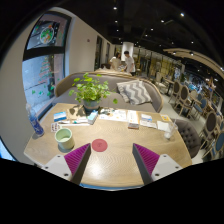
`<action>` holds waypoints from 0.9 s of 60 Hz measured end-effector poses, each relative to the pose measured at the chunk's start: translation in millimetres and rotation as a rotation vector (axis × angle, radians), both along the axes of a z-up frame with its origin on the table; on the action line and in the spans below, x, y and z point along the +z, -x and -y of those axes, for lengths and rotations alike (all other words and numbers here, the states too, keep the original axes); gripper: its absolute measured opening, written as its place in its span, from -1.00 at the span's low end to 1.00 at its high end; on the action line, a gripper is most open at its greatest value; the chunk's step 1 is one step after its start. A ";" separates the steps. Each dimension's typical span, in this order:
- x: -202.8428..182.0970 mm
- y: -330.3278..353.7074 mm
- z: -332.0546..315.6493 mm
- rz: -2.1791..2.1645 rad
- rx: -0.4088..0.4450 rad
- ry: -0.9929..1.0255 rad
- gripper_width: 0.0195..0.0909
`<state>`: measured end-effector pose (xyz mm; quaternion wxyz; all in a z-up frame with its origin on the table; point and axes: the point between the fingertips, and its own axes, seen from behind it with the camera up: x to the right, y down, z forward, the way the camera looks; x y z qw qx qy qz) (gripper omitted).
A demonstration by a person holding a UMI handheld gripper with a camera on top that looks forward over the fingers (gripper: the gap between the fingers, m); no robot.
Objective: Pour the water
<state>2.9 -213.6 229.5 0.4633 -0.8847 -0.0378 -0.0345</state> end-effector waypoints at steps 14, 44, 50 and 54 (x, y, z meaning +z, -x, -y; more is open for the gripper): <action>-24.2 57.7 7.0 0.006 0.001 0.037 0.86; -80.6 341.1 -6.9 -0.069 0.175 0.033 0.87; -85.9 403.3 -36.6 -0.108 0.208 -0.020 0.87; -89.2 438.2 -62.7 -0.123 0.220 -0.061 0.87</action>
